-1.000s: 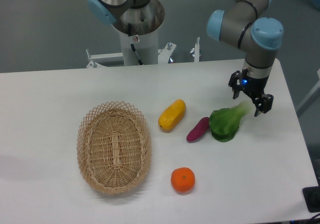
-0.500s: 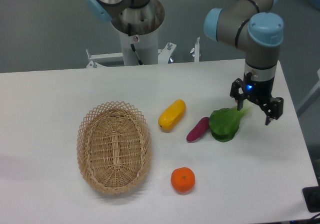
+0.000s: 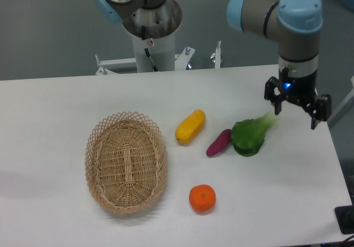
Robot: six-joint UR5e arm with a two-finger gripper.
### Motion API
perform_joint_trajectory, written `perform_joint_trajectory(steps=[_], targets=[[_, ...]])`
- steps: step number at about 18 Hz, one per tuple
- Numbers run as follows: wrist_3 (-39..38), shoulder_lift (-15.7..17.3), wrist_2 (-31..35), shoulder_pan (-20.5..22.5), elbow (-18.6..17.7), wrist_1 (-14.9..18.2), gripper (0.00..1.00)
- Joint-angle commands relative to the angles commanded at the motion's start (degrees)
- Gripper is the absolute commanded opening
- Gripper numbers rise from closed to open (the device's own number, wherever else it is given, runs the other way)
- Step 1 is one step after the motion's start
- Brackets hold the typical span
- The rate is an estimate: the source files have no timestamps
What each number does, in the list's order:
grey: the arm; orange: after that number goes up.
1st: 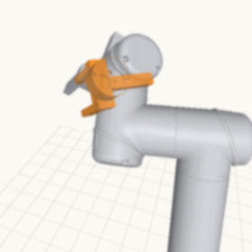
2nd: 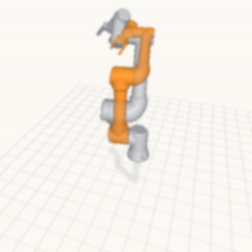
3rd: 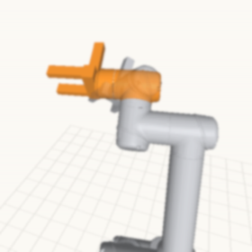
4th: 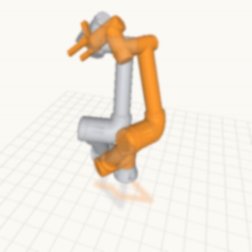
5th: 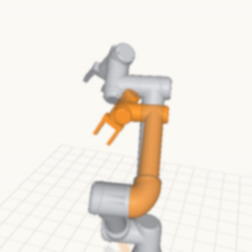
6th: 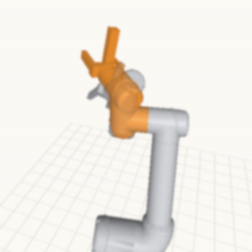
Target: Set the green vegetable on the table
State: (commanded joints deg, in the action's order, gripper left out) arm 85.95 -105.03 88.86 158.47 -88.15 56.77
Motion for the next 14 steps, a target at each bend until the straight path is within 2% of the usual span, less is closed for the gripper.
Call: perform_joint_trajectory(steps=[2,6,10,14], targets=[[2.98,0.18,-0.44,1.66,-0.61,0.61,1.0],[9.05,1.67,-1.14,4.13,-0.62,4.13,1.0],[9.76,2.29,-5.71,6.59,-0.7,5.18,1.0],[10.72,2.64,-5.89,7.12,-1.14,5.19,1.0]])
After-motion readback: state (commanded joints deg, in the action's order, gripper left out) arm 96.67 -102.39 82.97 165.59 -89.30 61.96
